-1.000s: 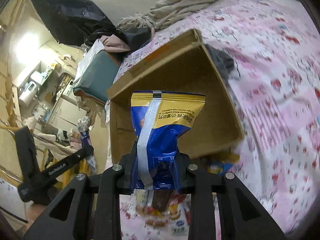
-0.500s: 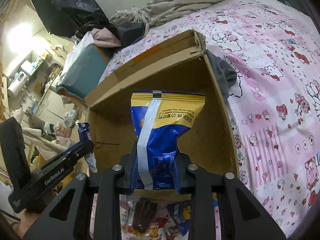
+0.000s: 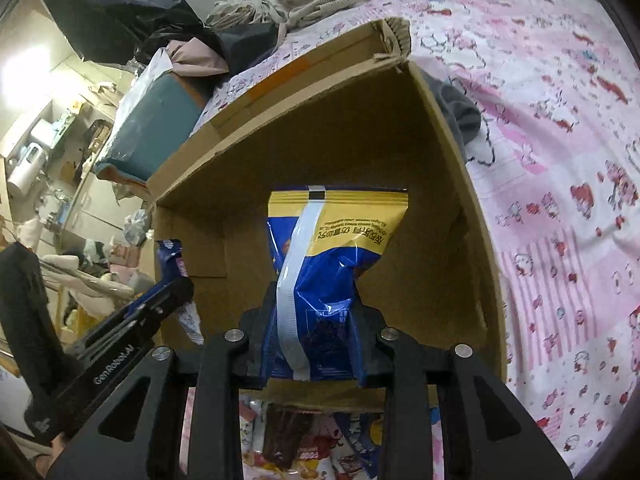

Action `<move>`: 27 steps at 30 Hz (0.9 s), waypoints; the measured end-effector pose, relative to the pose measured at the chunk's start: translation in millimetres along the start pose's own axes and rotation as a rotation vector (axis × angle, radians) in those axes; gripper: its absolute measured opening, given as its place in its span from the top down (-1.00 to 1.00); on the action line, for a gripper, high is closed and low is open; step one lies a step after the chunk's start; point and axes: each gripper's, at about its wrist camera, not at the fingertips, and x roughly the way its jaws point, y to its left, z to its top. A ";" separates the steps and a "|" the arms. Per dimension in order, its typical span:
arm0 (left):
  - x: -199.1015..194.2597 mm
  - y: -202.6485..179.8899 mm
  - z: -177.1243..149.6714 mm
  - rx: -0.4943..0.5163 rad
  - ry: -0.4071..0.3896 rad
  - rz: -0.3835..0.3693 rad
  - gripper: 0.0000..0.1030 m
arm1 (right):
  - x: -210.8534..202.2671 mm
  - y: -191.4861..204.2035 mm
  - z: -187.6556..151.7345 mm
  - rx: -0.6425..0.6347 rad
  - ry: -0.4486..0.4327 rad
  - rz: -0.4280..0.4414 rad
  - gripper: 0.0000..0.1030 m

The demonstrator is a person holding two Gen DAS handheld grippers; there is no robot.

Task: Organize snacks
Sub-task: 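Carry both snacks into the box and open both grippers to release them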

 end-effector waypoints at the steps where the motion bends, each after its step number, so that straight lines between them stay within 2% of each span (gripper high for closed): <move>1: -1.2 -0.6 0.1 0.003 -0.003 0.000 0.45 | -0.4 1.2 -0.2 0.000 -0.002 0.007 0.36; 2: -3.7 -1.0 -0.3 0.005 -0.010 0.005 0.18 | -1.2 1.0 0.0 0.001 -0.005 0.014 0.34; 3: -5.5 -1.2 -0.4 0.006 -0.020 0.010 0.04 | -2.7 1.4 0.3 -0.002 -0.010 0.015 0.29; 5: -10.1 -0.1 -0.2 0.004 -0.043 0.021 -0.38 | -7.0 1.7 0.2 -0.007 -0.034 0.016 -0.24; 7: -15.1 0.2 -0.2 0.001 -0.060 0.018 -0.58 | -13.4 3.6 -0.5 -0.016 -0.075 0.018 -0.47; 11: -18.4 -0.7 0.7 0.016 -0.065 0.019 -0.62 | -22.5 12.2 0.1 -0.062 -0.124 0.002 -0.67; 16: -23.1 3.0 -1.3 0.005 -0.074 0.024 -0.61 | -27.7 22.0 -1.5 -0.114 -0.157 -0.032 -0.69; 22: -34.9 13.1 -5.0 -0.030 -0.078 0.013 -0.61 | -42.1 24.1 -9.0 -0.112 -0.189 -0.073 -0.70; 25: -47.9 19.1 -7.5 -0.038 -0.112 0.024 -0.62 | -55.6 22.2 -18.1 -0.107 -0.214 -0.094 -0.85; 27: -56.8 21.8 -12.7 -0.038 -0.127 0.028 -0.62 | -64.6 19.4 -23.3 -0.101 -0.223 -0.088 -0.87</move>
